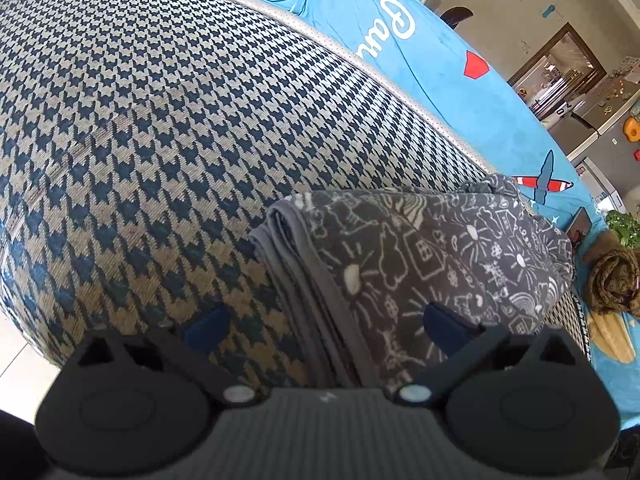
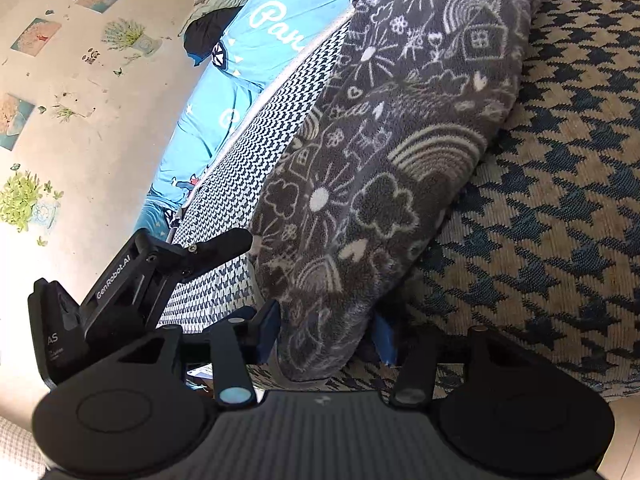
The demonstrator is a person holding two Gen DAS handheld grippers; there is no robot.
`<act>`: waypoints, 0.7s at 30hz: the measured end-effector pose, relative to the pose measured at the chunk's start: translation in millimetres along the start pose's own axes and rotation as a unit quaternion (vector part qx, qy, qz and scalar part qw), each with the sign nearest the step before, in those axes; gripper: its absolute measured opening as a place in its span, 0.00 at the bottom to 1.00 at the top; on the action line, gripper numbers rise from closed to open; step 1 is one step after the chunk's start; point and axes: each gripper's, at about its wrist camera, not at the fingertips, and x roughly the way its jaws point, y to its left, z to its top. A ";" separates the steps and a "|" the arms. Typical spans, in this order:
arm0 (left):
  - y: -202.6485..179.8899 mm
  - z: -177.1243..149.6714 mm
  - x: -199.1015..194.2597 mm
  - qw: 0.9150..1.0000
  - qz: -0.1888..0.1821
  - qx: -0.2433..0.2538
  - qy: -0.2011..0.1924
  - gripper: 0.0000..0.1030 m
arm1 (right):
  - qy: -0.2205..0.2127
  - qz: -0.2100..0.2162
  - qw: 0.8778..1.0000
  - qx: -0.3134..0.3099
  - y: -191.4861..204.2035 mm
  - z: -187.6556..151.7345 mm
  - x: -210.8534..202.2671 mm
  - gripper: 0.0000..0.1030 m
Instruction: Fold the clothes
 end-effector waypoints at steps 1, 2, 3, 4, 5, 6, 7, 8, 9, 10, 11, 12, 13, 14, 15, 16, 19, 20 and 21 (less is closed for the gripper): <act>0.4 -0.1 -0.3 1.000 -0.003 -0.003 0.001 1.00 | 0.000 -0.002 1.000 -0.001 -0.3 0.4 1.0 0.33; 0.5 -0.2 -0.6 1.000 -0.006 -0.006 0.001 1.00 | 0.000 -0.004 1.000 -0.001 -0.6 0.9 2.0 0.31; 0.7 -0.4 -0.9 1.000 -0.009 -0.010 0.001 1.00 | 0.000 -0.001 1.000 0.002 -0.9 1.9 1.6 0.27; 1.4 -0.5 -1.2 1.000 -0.014 -0.015 0.002 1.00 | 0.001 0.002 1.000 0.005 -1.2 2.9 1.0 0.25; 2.5 -0.6 -1.4 1.000 -0.020 -0.021 0.004 1.00 | 0.000 0.007 1.000 0.006 -0.9 4.6 0.1 0.23; 3.9 -0.8 -1.7 0.999 -0.029 -0.028 0.005 1.00 | -0.001 0.011 1.000 0.008 -0.6 6.0 -1.3 0.22; 5.6 -1.0 -1.9 0.998 -0.040 -0.037 0.008 1.00 | -0.003 0.017 1.000 0.011 -0.2 7.5 -2.6 0.22; 7.0 -1.1 -1.9 0.998 -0.050 -0.045 0.010 1.00 | -0.004 0.024 1.000 0.015 -0.2 8.7 -4.8 0.21; 8.1 -1.2 -1.3 0.997 -0.060 -0.052 0.013 1.00 | -0.005 0.030 0.999 0.020 -0.4 9.9 -6.4 0.21; 8.9 -1.5 -0.2 0.996 -0.069 -0.059 0.016 1.00 | -0.007 0.036 0.999 0.026 -0.5 11.0 -7.9 0.21; 9.5 -1.8 1.2 0.995 -0.078 -0.066 0.020 1.00 | -0.007 0.043 0.999 0.032 -0.9 12.1 -8.9 0.21; 9.8 -2.1 2.6 0.993 -0.086 -0.073 0.023 1.00 | -0.008 0.049 0.998 0.039 -1.2 13.3 -9.9 0.21; 9.4 -2.5 4.0 0.992 -0.095 -0.079 0.026 1.00 | -0.009 0.054 0.998 0.043 -1.4 14.2 -10.8 0.21; 8.7 -2.9 5.6 0.991 -0.103 -0.084 0.029 1.00 | -0.010 0.059 0.997 0.047 -1.4 15.1 -11.7 0.21; 7.2 -3.6 7.6 0.990 -0.109 -0.088 0.032 1.00 | -0.012 0.063 0.997 0.051 -1.4 16.0 -12.7 0.21; 5.4 -4.5 10.0 0.989 -0.114 -0.091 0.035 1.00 | -0.013 0.069 0.996 0.054 -1.5 17.0 -13.3 0.21; 0.6 -5.5 16.8 0.986 -0.126 -0.100 0.042 1.00 | -0.017 0.084 0.994 0.073 -3.2 19.7 -15.0 0.21; -1.0 -5.7 19.1 0.985 -0.130 -0.102 0.042 1.00 | -0.017 0.089 0.993 0.079 -3.7 20.9 -15.4 0.21; -2.6 -5.9 21.4 0.985 -0.133 -0.105 0.043 1.00 | -0.018 0.091 0.992 0.081 -3.6 21.8 -15.9 0.21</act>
